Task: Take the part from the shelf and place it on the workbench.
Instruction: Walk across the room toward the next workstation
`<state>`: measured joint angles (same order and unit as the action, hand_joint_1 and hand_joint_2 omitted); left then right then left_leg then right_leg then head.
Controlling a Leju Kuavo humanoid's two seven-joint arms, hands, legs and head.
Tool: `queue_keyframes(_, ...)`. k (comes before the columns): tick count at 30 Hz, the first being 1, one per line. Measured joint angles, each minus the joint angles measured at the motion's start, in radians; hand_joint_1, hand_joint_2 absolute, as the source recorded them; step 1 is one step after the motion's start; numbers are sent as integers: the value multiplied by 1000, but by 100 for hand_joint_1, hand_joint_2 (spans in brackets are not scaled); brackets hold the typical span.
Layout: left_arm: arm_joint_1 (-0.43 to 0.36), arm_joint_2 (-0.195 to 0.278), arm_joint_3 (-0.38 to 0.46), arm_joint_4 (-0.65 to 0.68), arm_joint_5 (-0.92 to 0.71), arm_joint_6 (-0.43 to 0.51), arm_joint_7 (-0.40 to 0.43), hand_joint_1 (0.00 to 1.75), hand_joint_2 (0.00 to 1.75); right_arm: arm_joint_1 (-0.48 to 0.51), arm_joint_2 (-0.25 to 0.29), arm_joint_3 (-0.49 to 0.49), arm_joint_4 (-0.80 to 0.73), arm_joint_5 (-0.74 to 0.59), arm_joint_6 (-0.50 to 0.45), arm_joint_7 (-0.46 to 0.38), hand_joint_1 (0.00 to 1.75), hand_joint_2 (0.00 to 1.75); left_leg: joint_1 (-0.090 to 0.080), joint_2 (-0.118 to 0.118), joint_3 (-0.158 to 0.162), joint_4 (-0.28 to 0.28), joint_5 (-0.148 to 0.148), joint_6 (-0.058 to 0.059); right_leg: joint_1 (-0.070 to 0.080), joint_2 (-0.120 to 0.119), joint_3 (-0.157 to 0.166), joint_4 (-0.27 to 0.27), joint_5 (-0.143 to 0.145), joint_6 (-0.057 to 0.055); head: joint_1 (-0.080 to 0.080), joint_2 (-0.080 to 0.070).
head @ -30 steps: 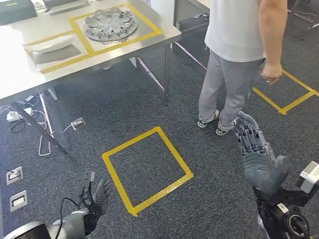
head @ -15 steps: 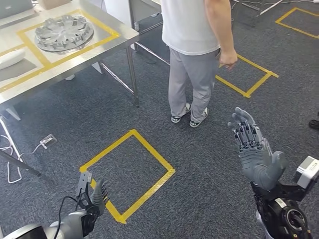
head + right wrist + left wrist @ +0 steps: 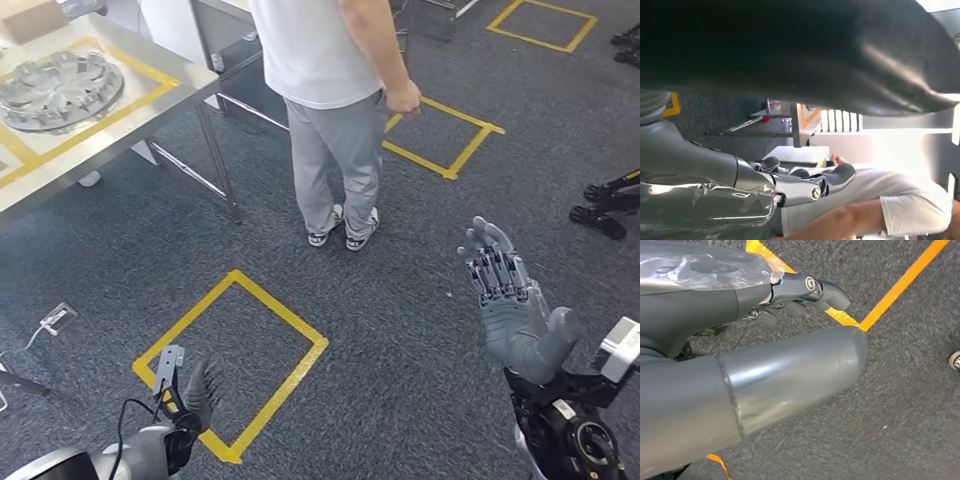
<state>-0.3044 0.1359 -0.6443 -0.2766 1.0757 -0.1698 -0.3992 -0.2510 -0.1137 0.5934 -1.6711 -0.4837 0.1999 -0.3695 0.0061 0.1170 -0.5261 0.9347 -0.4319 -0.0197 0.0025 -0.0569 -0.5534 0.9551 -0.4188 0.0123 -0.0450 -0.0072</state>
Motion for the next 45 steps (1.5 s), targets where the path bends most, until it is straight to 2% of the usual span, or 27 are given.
queue_keyframes(1,1,1,0,0,3,-1,-4,0,0,0,0,1,1,-1,1,0,0,0,2,1,2,3,-5,-5,-1,13,1,-1,1,-6,-2,0)
queue_keyframes(2,2,1,0,0,4,-2,-7,0,0,-2,0,1,3,-1,2,-1,0,0,4,-14,-1,19,-18,-9,-2,25,2,-3,3,-12,-2,0)
queue_keyframes(5,4,2,0,0,9,-4,-11,0,0,-9,2,3,5,-3,3,-2,0,0,9,-93,-70,169,-103,-15,-6,55,1,-8,10,-27,-11,0)
queue_keyframes(6,5,3,0,0,10,-4,-12,0,0,-10,2,4,6,-3,4,-1,0,0,10,-104,-92,212,-123,-16,-5,60,0,-8,10,-29,-13,0)
queue_keyframes(9,6,4,0,0,10,-4,-12,0,0,-10,3,5,6,-3,4,-1,0,0,10,-108,-106,241,-136,-16,-5,64,0,-8,10,-30,-15,0)
queue_keyframes(11,11,5,0,0,10,-4,-12,0,0,-10,3,6,7,-3,4,-1,0,0,9,-111,-137,297,-151,-16,-3,75,-1,-7,11,-31,-18,0)
queue_keyframes(13,18,8,0,0,10,-5,-12,0,0,-11,3,8,10,-3,-1,2,0,0,7,-149,-108,198,-74,1,2,121,0,-6,12,-31,-21,0)
queue_keyframes(15,20,10,0,0,8,-6,-12,0,0,-16,3,8,12,-3,-9,7,0,0,6,-188,-44,29,18,16,3,168,-5,-2,13,-26,-21,0)
queue_keyframes(16,19,11,0,0,6,-7,-11,0,0,-17,3,8,12,-3,-12,8,0,0,5,-193,-37,12,19,16,1,178,-8,-2,14,-21,-20,0)
queue_keyframes(18,17,8,0,0,3,-7,-9,0,0,-17,3,9,12,-4,-16,10,0,0,7,-168,-31,3,22,17,-1,191,-16,-3,15,-9,-22,0)
queue_keyframes(20,15,5,0,-1,2,-8,-6,0,0,-17,2,9,11,-6,-16,9,0,0,12,-143,-24,-8,25,23,2,145,-40,38,-13,4,-15,0)
queue_keyframes(22,13,4,0,-2,1,-9,-5,0,0,-18,2,9,12,-10,-13,8,0,0,13,-119,-19,-12,24,27,0,82,-104,170,-80,15,-3,0)
queue_keyframes(24,15,4,0,-2,0,-8,-5,0,0,-16,3,10,13,-14,-10,7,0,0,14,-92,-18,-11,21,26,-10,64,-168,300,-124,25,1,0)
queue_keyframes(25,15,3,0,-2,0,-8,-4,0,0,-15,3,11,14,-15,-9,7,0,0,15,-79,-17,-11,19,24,-14,61,-174,313,-117,29,2,0)
queue_keyframes(26,15,2,0,-2,0,-8,-4,0,0,-14,3,12,15,-15,-9,7,0,0,16,-67,-13,-11,17,21,-18,56,-155,276,-90,33,2,0)
queue_keyframes(27,15,1,0,-2,0,-8,-4,0,0,-14,3,12,15,-16,-9,7,0,0,18,-55,-8,-10,13,16,-21,41,-116,204,-51,35,3,0)
queue_keyframes(29,15,1,0,-2,0,-8,-4,0,0,-15,3,12,16,-16,-9,7,0,0,15,-36,1,-7,4,4,-16,-8,-36,56,0,32,7,0)
queue_keyframes(31,13,2,0,-2,0,-8,-4,0,0,-16,3,13,16,-16,-8,7,0,0,7,-16,6,-5,0,-5,-10,-24,-9,5,5,17,7,0)
queue_keyframes(33,12,3,0,-2,0,-8,-4,0,0,-16,3,14,17,-16,-8,7,0,0,6,4,11,-3,-6,-13,-11,6,-10,4,8,0,3,0)
queue_keyframes(35,9,2,0,-2,-1,-8,-4,0,0,-17,3,14,17,-16,-7,6,0,0,11,-28,-4,44,-42,-21,-13,31,-9,1,11,-13,-2,0)
queue_keyframes(37,7,2,0,-2,-2,-8,-2,0,0,-17,3,15,17,-15,-6,6,0,0,12,-88,-66,177,-111,-22,-12,55,-11,0,15,-22,-11,0)
queue_keyframes(38,8,2,0,-2,-4,-8,-1,0,0,-16,3,15,18,-14,-5,6,0,0,11,-103,-107,255,-140,-20,-10,69,-13,1,16,-25,-14,0)
queue_keyframes(39,9,2,0,-2,-5,-8,2,0,0,-14,3,15,19,-12,-5,6,0,0,10,-110,-139,309,-153,-17,-8,83,-15,1,17,-27,-17,0)
queue_keyframes(40,11,2,0,-2,-6,-7,4,0,0,-12,3,16,20,-10,-5,6,0,0,8,-112,-154,324,-144,-13,-5,99,-15,1,18,-28,-19,0)
queue_keyframes(41,12,2,0,-2,-8,-7,6,0,0,-10,3,16,20,-9,-5,6,0,0,6,-115,-146,293,-113,-6,-3,115,-15,1,18,-29,-20,0)
queue_keyframes(43,9,2,0,-2,-10,-6,9,0,0,-8,3,15,21,-6,-7,6,0,0,3,-145,-85,143,-32,12,0,142,-14,1,20,-28,-23,0)
queue_keyframes(45,3,1,0,-2,-13,-6,10,0,0,-7,3,14,21,-6,-10,6,0,0,0,-172,-38,33,9,21,1,164,-18,3,22,-23,-21,0)
